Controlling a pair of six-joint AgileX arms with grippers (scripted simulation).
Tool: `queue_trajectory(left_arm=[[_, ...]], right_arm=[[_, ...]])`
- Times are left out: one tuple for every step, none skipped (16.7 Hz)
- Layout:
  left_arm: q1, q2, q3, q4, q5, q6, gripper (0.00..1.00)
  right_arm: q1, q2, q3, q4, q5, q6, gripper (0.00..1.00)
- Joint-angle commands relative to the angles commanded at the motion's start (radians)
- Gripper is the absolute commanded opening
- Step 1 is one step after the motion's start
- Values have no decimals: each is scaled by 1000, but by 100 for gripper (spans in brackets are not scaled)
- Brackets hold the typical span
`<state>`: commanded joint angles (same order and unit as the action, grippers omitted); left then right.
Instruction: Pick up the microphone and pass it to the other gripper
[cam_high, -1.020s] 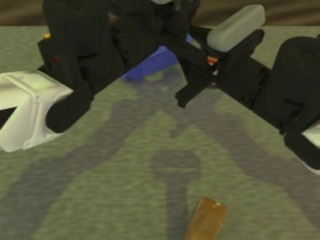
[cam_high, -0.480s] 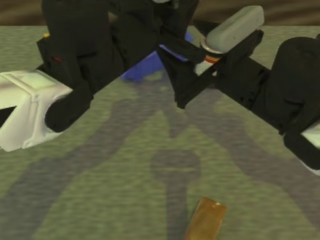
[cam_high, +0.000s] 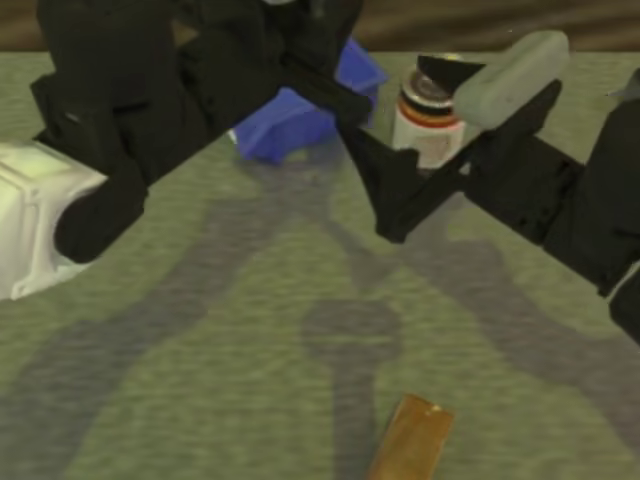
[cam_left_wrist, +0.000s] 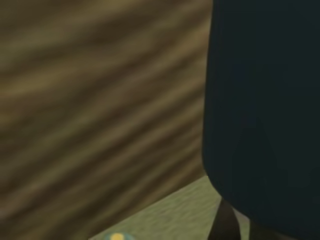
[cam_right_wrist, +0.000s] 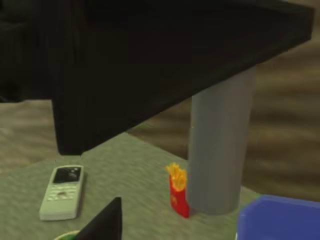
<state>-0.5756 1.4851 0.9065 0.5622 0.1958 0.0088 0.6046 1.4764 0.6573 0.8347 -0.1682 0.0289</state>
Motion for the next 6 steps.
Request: queue_trajectory(left_arm=[[22, -15, -12, -1, 19, 0, 0], [45, -30, -25, -3, 40, 1, 0], [65, -43, -36, -4, 57, 1, 0], [81, -53, -44, -5, 72, 0, 0], [92, -60, -50, -6, 81, 0, 0], [94, -61, -52, -6, 83, 0, 0]], right_arm=[[-5, -46, -36, -6, -7, 1, 100], [-9, -89, -71, -11, -14, 1, 100], [-12, -124, -103, -15, -21, 2, 100], [-15, -148, -127, -17, -27, 2, 100], [-16, -161, -140, -18, -30, 1, 100], [-17, -164, -143, -18, -31, 1, 100]])
